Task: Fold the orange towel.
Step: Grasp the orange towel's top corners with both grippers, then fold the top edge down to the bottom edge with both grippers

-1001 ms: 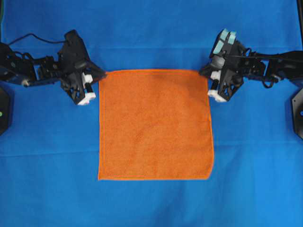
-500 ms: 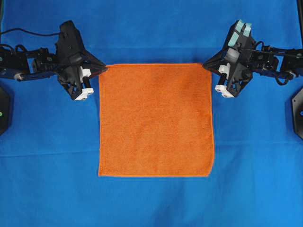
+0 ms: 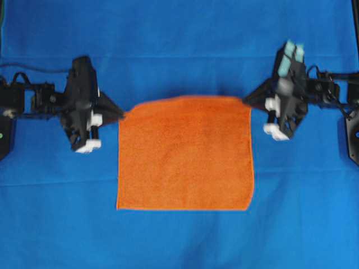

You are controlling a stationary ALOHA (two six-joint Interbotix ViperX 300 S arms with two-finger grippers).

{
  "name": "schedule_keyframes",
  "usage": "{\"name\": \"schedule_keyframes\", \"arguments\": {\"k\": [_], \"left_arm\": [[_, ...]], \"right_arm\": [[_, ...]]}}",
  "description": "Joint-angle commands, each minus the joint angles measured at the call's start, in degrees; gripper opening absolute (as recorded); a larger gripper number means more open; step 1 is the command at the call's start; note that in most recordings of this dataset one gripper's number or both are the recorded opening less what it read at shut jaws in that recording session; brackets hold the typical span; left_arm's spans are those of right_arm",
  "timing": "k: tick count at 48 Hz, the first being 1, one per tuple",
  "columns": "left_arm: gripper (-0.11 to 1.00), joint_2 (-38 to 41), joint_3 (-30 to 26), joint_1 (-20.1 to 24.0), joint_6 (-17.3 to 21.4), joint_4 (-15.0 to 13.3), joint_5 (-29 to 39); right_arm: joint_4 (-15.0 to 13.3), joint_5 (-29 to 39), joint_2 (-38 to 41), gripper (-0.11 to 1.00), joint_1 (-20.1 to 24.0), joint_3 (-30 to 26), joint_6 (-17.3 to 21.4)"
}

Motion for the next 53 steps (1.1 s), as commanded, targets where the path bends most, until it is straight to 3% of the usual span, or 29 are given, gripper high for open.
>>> {"name": "schedule_keyframes", "arguments": {"k": [1,15,23,37,49,53], "left_arm": [[0.03,-1.76,-0.88,-4.04,-1.41,0.0,0.79],[0.03,0.88,-3.43,-16.35,-9.76,0.09,1.14],[0.03,3.78,-5.27,-21.09,-12.13,0.09,1.23],[0.03,9.67,-6.86,-22.94,-12.57,0.0,0.97],[0.03,10.2,-6.94,-22.94,-12.57,0.0,0.35],[0.09,10.2,-7.03,-23.38,-12.57,0.0,0.26]], "right_arm": [[0.18,0.09,-1.58,0.02,4.04,-0.18,1.67],[0.18,0.09,1.58,0.02,16.44,-1.58,9.32],[0.26,0.26,5.54,0.02,20.39,-3.69,11.34],[0.53,0.18,11.69,0.02,24.08,-6.15,14.94],[0.53,-0.35,12.3,0.02,26.98,-6.5,17.67],[0.53,-0.97,12.39,0.02,27.6,-6.59,18.63]]}}
